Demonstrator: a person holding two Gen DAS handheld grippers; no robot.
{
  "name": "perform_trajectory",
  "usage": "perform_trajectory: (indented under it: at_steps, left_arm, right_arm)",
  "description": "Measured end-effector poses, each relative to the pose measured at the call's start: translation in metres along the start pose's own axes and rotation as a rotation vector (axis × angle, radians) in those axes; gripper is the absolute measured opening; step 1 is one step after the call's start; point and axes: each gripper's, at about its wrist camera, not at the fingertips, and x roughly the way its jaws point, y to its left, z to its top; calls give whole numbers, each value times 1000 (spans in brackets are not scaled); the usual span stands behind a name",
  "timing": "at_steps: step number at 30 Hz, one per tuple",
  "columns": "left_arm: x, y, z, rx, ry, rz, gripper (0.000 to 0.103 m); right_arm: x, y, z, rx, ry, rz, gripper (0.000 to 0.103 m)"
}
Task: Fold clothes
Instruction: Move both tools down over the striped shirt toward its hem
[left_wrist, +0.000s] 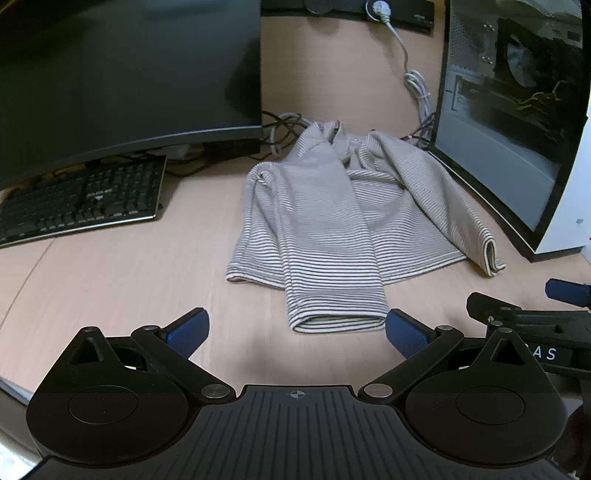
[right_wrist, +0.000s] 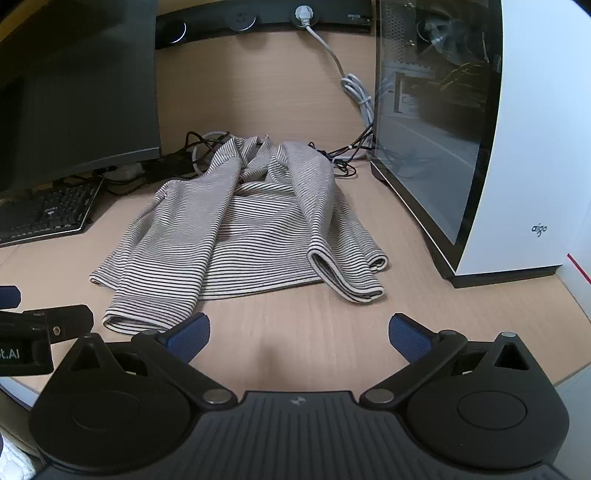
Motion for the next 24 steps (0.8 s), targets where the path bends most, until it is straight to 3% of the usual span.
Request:
perform_trajectory:
  at_steps: [10,16,24]
  left_arm:
    - [14,10,8,13,16,-40,103]
    - [36,28,26,34,33,-101,103]
    - [85,55,63,38,92,-338,103]
  right_arm:
    - [8,2,6,15,10,-39,103]
    - [15,2,17,122,12,-56,103]
    - [27,8,24,326,41,-109,103]
